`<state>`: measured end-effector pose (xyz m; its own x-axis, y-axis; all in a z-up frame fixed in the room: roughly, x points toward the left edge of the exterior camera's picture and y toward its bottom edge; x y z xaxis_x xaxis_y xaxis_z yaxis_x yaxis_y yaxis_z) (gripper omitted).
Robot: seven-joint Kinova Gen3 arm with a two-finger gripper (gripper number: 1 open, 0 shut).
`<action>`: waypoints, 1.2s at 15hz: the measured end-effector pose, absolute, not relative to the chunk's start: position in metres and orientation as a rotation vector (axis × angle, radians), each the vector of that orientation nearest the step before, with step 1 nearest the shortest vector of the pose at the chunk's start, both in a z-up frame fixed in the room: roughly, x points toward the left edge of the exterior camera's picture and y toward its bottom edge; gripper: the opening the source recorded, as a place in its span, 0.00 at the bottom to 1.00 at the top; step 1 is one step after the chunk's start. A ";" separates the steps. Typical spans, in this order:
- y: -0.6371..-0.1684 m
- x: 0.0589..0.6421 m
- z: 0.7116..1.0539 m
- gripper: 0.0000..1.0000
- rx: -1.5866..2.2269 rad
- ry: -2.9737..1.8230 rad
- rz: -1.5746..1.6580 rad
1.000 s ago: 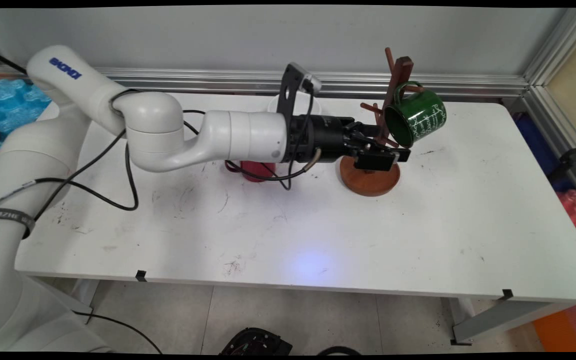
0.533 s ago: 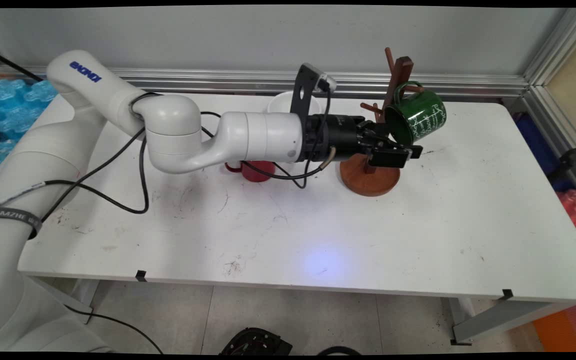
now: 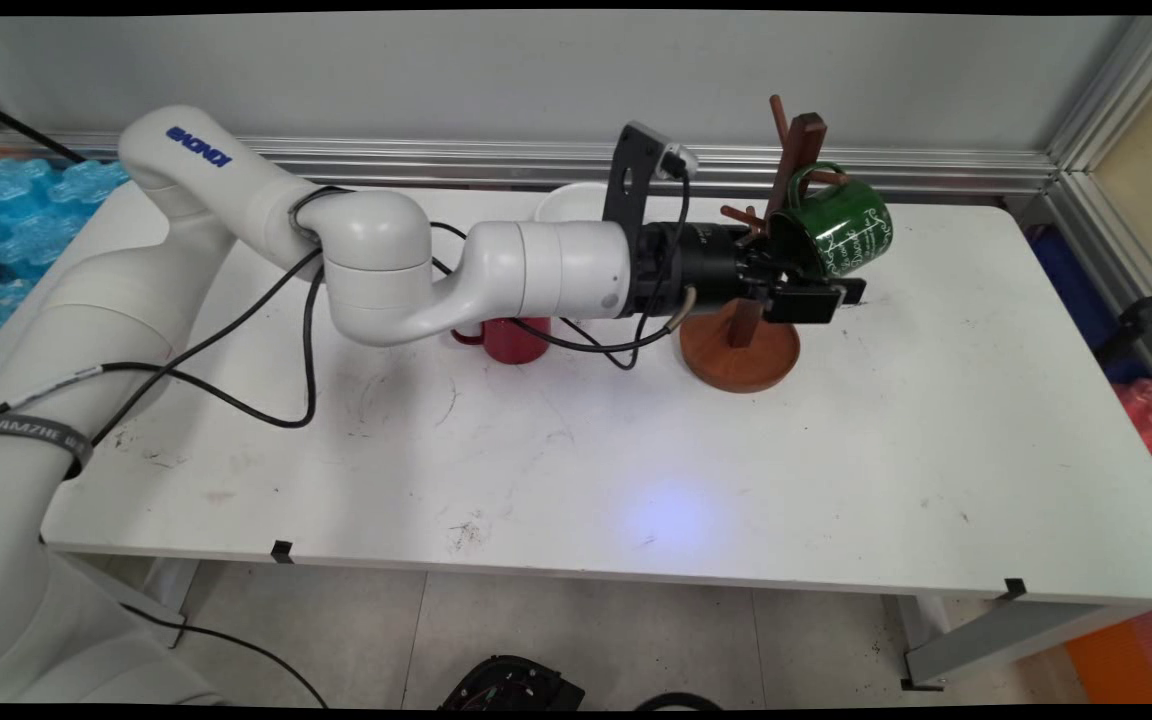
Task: Pick up the green mug from the rack, then place the picked object on the table
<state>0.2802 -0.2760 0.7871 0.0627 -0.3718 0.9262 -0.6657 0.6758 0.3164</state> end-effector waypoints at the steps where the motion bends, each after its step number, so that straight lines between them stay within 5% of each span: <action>1: -0.277 0.279 0.787 0.00 0.884 -1.549 0.275; 18: -0.282 0.271 0.790 0.00 0.876 -1.536 0.284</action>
